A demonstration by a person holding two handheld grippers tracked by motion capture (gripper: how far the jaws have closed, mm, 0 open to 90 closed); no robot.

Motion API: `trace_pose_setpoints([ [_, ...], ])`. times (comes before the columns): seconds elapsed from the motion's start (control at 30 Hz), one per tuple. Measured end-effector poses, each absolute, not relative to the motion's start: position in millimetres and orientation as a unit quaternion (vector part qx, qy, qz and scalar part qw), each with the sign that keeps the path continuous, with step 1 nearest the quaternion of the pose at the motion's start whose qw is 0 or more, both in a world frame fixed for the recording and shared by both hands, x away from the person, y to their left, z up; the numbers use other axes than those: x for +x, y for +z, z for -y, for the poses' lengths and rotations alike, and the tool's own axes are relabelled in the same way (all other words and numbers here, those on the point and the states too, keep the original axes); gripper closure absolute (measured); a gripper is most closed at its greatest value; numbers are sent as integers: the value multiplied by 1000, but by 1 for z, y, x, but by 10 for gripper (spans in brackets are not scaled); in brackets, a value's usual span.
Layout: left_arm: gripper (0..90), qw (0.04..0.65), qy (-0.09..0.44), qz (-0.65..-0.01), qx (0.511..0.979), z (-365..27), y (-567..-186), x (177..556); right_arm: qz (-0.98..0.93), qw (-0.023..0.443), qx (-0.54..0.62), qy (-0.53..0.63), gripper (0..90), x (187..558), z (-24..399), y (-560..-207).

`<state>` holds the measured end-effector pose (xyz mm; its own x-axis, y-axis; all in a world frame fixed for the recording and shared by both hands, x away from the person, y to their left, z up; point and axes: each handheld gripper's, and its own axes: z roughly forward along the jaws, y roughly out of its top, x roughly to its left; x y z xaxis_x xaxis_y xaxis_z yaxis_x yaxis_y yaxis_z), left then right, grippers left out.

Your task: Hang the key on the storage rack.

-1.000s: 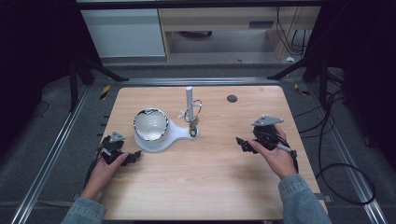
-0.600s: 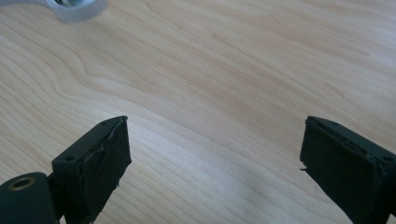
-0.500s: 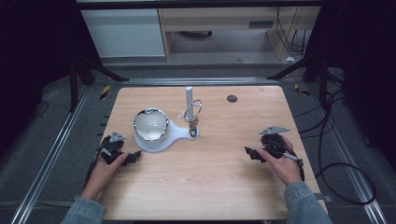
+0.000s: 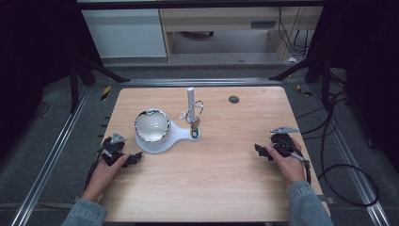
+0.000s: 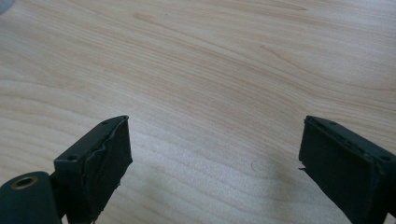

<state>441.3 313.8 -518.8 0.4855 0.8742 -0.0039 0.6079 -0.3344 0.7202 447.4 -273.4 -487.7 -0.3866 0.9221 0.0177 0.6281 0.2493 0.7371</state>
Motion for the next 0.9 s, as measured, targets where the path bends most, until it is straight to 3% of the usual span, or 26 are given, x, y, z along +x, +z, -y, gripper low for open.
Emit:
trace_pose_setpoints([
  [0.47,0,338,197,-468,792,-314,-519,441,-749,211,525,344,83,458,264,-503],
  [0.9,0,338,197,-468,792,-314,-519,441,-757,239,521,314,34,460,253,-506],
])
